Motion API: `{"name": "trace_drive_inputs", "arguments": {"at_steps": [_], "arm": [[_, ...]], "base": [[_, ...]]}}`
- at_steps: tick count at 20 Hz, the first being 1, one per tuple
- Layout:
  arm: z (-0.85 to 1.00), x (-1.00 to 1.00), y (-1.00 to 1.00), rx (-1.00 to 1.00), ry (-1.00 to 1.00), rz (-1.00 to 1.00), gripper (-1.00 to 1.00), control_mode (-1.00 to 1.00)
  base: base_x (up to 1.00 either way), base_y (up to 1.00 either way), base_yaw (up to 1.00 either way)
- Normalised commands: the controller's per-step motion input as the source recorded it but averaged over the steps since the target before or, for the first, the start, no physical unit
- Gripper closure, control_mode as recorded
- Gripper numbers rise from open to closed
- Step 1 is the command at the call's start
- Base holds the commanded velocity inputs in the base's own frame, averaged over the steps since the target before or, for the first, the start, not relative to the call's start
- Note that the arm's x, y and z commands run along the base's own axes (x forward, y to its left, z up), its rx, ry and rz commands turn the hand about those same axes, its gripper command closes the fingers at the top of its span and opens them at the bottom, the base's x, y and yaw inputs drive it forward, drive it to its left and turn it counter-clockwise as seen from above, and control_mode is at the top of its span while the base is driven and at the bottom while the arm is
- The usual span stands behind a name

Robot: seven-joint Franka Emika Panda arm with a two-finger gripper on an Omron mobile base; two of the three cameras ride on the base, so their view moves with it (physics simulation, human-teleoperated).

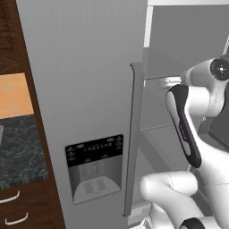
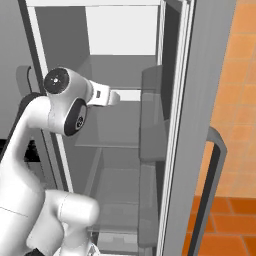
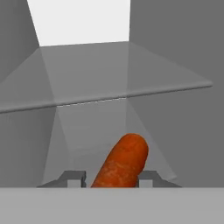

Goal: Place one carrot and one steak in each tupperware on the nearby counter, to pack two identical lunches.

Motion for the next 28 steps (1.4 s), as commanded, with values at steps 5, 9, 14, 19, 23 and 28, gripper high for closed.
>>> {"name": "trace_drive_inputs", "arguments": {"at_steps": [5,9,14,19,23,28], "arm": [[-0.18,-1.00,0.00,0.00,0.00,0.00,1.00,-1.00],[-0.22,-0.50,0.02,-0.01,0.00,0.00,1.00,1.00],[0.00,0.00,0.00,0.00,0.00,0.00,1.00,1.00],[0.00,0.00,0.00,0.00,0.00,0.00,1.00,1.00],[0.00,0.00,0.00,0.00,0.00,0.00,1.00,1.00],[0.00,0.00,0.00,0.00,0.00,0.00,1.00,1.00]], "base": [[0.00,0.00,0.00],[-0.50,0.10,0.00],[-1.00,0.80,0.11],[-0.33,1.00,0.33],[-0.01,1.00,0.52],[0.05,1.00,0.48]]}}
